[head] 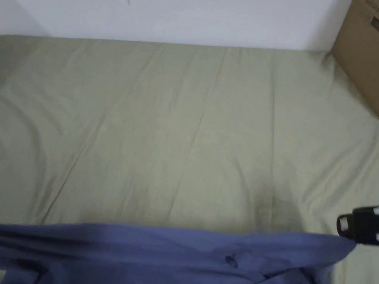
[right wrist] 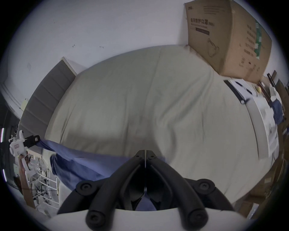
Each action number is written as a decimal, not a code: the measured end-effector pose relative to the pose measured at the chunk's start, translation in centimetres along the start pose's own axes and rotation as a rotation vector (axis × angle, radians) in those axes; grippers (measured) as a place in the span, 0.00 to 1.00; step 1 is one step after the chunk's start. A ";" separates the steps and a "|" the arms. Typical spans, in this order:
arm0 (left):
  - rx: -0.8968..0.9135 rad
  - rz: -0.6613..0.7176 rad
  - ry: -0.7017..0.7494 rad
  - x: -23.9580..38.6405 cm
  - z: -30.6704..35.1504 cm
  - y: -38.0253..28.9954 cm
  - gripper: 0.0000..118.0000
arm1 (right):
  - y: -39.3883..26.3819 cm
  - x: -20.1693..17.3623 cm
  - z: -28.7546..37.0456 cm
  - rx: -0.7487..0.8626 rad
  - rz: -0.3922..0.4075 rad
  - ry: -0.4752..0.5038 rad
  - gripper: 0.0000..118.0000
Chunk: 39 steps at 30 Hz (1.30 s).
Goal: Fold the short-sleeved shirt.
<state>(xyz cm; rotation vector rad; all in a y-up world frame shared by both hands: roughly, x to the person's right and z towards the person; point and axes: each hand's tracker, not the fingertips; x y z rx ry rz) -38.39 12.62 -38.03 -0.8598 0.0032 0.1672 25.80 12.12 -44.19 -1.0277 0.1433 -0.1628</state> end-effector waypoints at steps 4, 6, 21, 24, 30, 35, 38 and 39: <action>-0.048 0.016 -0.013 -3.2 0.7 -5.8 0.01 | -6.5 1.4 0.6 -0.079 -0.036 0.011 0.00; -0.102 0.049 -0.019 -3.7 0.5 -8.7 0.01 | -9.9 2.0 0.5 -0.140 -0.090 0.013 0.00; 0.059 0.274 -0.081 -6.4 3.3 -12.2 0.92 | -13.6 -1.4 4.2 0.080 0.011 -0.047 0.83; 0.091 0.298 -0.099 -5.7 5.3 -12.1 0.91 | -13.3 -4.7 5.5 0.193 0.088 0.005 0.62; 0.093 0.403 -0.180 -5.0 5.9 -15.1 0.00 | -14.6 -12.3 3.7 0.253 0.121 0.170 0.00; 0.098 0.478 -0.248 -6.0 6.6 -16.5 0.00 | -15.2 -16.6 0.9 0.191 0.161 0.237 0.00; 0.134 0.547 -0.299 -7.4 6.0 -16.0 0.00 | -14.9 -18.5 0.3 0.174 0.193 0.259 0.00; 0.132 0.564 -0.329 -8.2 5.5 -15.8 0.00 | -14.9 -19.1 0.1 0.169 0.201 0.258 0.00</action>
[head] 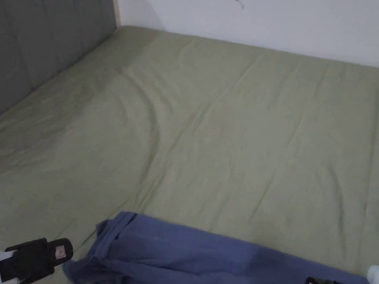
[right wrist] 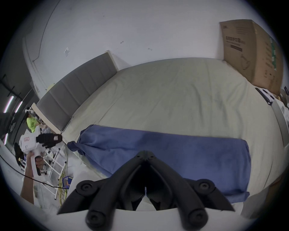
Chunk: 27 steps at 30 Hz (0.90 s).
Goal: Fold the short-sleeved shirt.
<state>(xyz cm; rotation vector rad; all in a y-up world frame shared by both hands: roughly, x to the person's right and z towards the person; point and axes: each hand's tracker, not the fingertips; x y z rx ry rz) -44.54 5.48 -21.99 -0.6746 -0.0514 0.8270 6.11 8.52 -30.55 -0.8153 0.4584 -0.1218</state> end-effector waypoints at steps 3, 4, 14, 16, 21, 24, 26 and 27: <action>-0.092 0.058 -0.095 -2.1 -2.8 1.9 0.26 | 0.1 -1.0 -1.0 -0.024 0.038 0.009 0.00; -0.128 0.072 -0.121 -2.8 -3.8 2.4 0.59 | 0.1 -1.2 -1.2 -0.031 0.042 0.013 0.00; -0.388 0.360 -0.325 -6.0 -13.8 4.0 0.95 | -0.7 -1.4 -2.4 -0.131 0.056 -0.002 0.00; -0.435 0.361 -0.398 -6.1 -14.9 3.9 0.95 | -0.9 -1.2 -2.5 -0.142 0.044 -0.007 0.00; -0.537 0.207 -0.387 -4.4 -17.1 3.4 0.71 | -0.9 -0.7 -3.1 -0.175 0.027 -0.025 0.00; -0.581 0.192 -0.177 -4.9 -18.1 3.1 0.06 | -0.8 -0.9 -2.6 -0.174 0.025 -0.023 0.00; -0.561 0.308 -0.246 -6.1 -18.0 2.7 0.06 | -0.7 -0.6 -2.3 -0.172 0.018 -0.015 0.00; -0.542 0.283 -0.233 -5.8 -17.3 3.2 0.06 | -0.9 -0.3 -2.1 -0.169 0.015 -0.017 0.00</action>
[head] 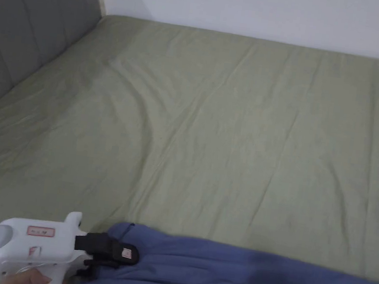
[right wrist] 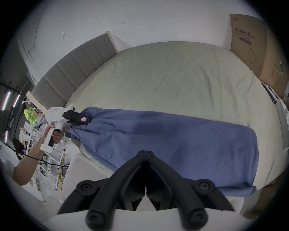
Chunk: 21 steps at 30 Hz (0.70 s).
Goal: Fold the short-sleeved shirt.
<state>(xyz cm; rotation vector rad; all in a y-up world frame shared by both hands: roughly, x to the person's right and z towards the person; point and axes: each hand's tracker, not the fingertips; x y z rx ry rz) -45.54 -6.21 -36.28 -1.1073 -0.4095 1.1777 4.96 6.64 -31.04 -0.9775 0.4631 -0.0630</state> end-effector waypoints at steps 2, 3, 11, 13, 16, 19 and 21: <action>0.045 -0.091 0.101 1.9 0.7 -0.6 0.06 | -0.2 0.5 0.6 0.008 -0.003 -0.006 0.00; 0.047 -0.138 0.123 2.5 1.1 -0.7 0.06 | -0.3 0.8 0.8 0.012 -0.007 -0.009 0.00; 0.134 -0.193 0.252 6.6 4.8 -1.0 0.06 | -1.4 3.8 3.1 0.056 -0.083 -0.016 0.00; 0.170 -0.169 0.322 7.6 5.6 -1.4 0.06 | -1.8 4.5 3.5 0.060 -0.099 -0.017 0.00; 0.182 -0.140 0.359 9.1 5.7 -2.1 0.06 | -2.5 5.5 4.1 0.067 -0.114 -0.033 0.00; 0.200 -0.171 0.474 12.7 4.6 -3.9 0.06 | -3.1 6.7 4.6 0.078 -0.157 -0.039 0.00; 0.213 -0.201 0.565 15.2 3.6 -4.8 0.06 | -3.6 7.6 4.9 0.087 -0.177 -0.041 0.00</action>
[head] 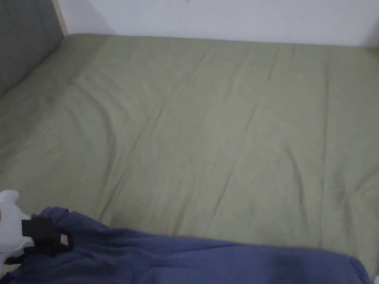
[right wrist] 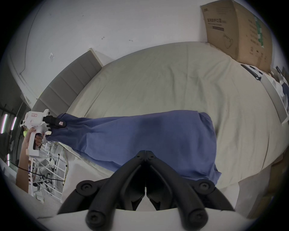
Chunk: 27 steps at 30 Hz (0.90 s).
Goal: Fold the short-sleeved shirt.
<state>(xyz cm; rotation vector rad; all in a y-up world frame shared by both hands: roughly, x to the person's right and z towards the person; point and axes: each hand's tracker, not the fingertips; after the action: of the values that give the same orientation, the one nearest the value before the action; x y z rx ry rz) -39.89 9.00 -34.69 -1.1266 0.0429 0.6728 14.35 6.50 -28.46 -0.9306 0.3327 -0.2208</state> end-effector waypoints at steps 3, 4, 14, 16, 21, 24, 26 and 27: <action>0.028 -0.090 0.049 5.4 0.9 -1.6 0.07 | -0.2 0.9 0.7 0.012 -0.015 -0.003 0.00; 0.065 -0.113 0.001 6.8 0.6 -1.9 0.06 | -0.3 1.2 1.0 0.018 -0.020 -0.008 0.00; -0.225 -0.265 -0.214 20.3 -11.3 -7.7 0.07 | -1.8 4.1 2.8 0.056 -0.086 -0.012 0.00; -0.218 -0.275 -0.225 21.3 -12.4 -8.3 0.12 | -2.0 4.5 3.4 0.061 -0.100 -0.017 0.00; -0.279 -0.305 -0.358 22.1 -11.1 -8.2 1.00 | -2.8 6.0 4.0 0.065 -0.146 -0.042 0.00; -0.181 -0.302 -0.361 20.7 -9.0 -7.1 1.00 | -3.1 6.5 4.1 0.066 -0.158 -0.051 0.00; -0.149 -0.283 -0.319 19.1 -8.2 -6.1 1.00 | -3.1 6.5 4.1 0.067 -0.160 -0.048 0.00; -0.142 -0.279 -0.305 18.3 -8.1 -5.8 1.00 | -3.1 6.3 4.1 0.068 -0.160 -0.046 0.00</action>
<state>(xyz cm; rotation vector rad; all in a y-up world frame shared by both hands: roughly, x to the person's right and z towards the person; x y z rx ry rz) -19.76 9.34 -40.19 -1.1279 -0.4206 0.5961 21.63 5.72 -24.86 -0.8943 0.2072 -0.3553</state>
